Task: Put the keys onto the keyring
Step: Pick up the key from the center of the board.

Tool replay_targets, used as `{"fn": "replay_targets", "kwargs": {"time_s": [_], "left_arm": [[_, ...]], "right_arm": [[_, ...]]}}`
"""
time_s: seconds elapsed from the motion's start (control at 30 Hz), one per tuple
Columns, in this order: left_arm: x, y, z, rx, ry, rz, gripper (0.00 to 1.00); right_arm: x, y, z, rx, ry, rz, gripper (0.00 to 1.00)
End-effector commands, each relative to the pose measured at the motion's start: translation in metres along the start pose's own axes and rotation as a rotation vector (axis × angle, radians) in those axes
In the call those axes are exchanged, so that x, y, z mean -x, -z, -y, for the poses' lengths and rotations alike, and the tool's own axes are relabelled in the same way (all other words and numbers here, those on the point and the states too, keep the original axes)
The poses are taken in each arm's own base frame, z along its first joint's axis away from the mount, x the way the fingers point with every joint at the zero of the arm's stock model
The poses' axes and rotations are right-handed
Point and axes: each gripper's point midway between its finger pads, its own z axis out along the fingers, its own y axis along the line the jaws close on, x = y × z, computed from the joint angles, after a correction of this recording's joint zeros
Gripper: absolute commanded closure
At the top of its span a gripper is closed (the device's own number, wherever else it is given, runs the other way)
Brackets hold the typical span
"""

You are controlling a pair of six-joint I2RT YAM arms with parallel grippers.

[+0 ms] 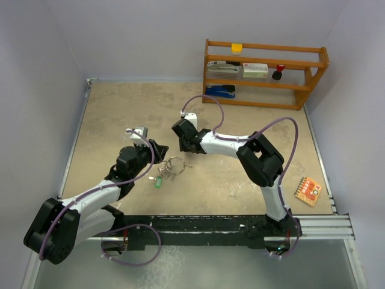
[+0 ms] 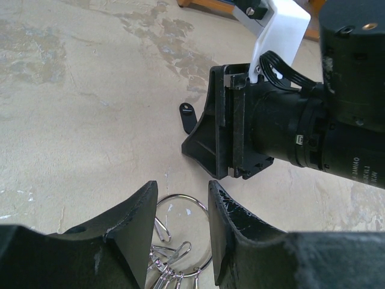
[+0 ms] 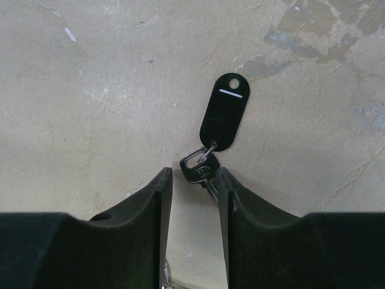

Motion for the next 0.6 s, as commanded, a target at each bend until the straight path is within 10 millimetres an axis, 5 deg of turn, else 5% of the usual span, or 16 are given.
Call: {"fn": "replay_targets", "kwargs": {"time_s": [0.0, 0.57], "left_arm": [[0.010, 0.000, 0.005, -0.023, -0.007, 0.048, 0.64], [0.006, 0.000, 0.003, -0.016, -0.008, 0.041, 0.64]], "right_arm": [[0.021, -0.001, -0.003, -0.021, -0.038, 0.066, 0.62], [0.021, -0.009, 0.009, -0.077, -0.041, 0.080, 0.78]]}}
